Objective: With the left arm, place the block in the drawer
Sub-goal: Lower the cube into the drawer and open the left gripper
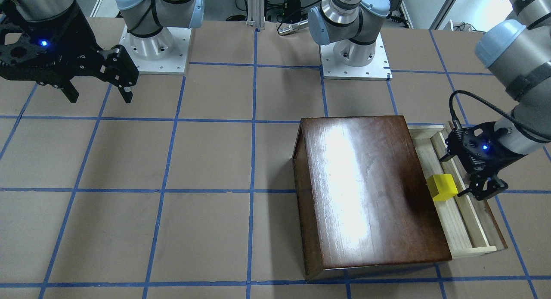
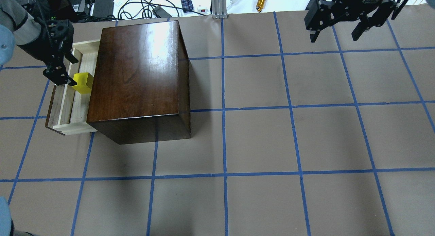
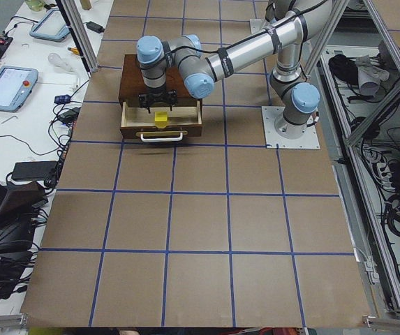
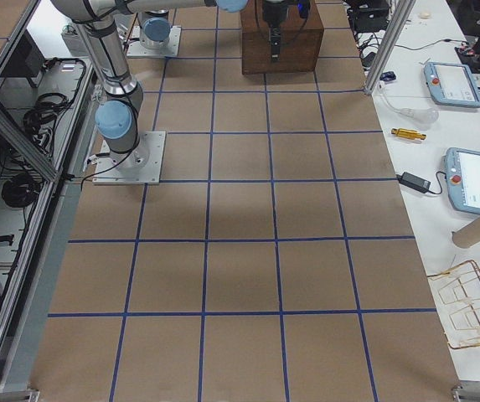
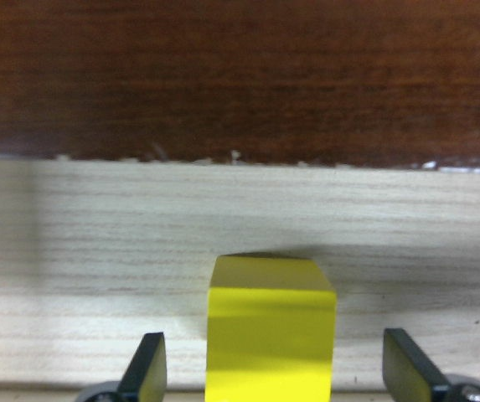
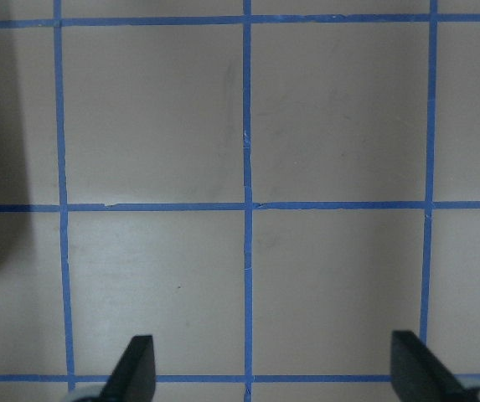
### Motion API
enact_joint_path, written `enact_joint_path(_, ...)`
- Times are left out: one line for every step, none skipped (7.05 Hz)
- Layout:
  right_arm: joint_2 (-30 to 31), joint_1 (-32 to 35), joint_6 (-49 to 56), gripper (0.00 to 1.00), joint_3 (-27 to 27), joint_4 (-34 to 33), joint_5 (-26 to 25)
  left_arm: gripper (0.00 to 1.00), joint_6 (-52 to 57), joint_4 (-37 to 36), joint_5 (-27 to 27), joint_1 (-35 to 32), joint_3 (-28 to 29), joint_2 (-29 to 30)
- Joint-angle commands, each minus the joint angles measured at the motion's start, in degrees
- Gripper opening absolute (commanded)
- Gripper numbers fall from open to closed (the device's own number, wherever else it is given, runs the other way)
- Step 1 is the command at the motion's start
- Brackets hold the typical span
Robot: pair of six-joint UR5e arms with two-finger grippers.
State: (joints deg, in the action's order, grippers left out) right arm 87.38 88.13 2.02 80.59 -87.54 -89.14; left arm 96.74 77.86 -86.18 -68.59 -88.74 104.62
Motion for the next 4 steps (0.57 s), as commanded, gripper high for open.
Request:
enact_joint_path(0.07,0.03,0.0,1.0,0.0,0.0,-0.07,0.91,-15.74,6.94,-0.4,-2.07,4.53,-2.31)
enact_joint_path(0.07,-0.06,0.0,1.0,0.0,0.0,0.02,0.91,-23.36,7.39,-0.57,-4.43,4.63,-4.06)
enact_joint_path(-0.02,-0.06,0.0,1.0,0.0,0.0,-0.07,0.92,-30.49,7.66,-1.35,-6.63,4.54,-5.56)
enact_joint_path(0.07,0.02,0.0,1.0,0.0,0.0,0.02,0.92,-38.48,8.79,-3.19,-9.09,4.46,-6.88)
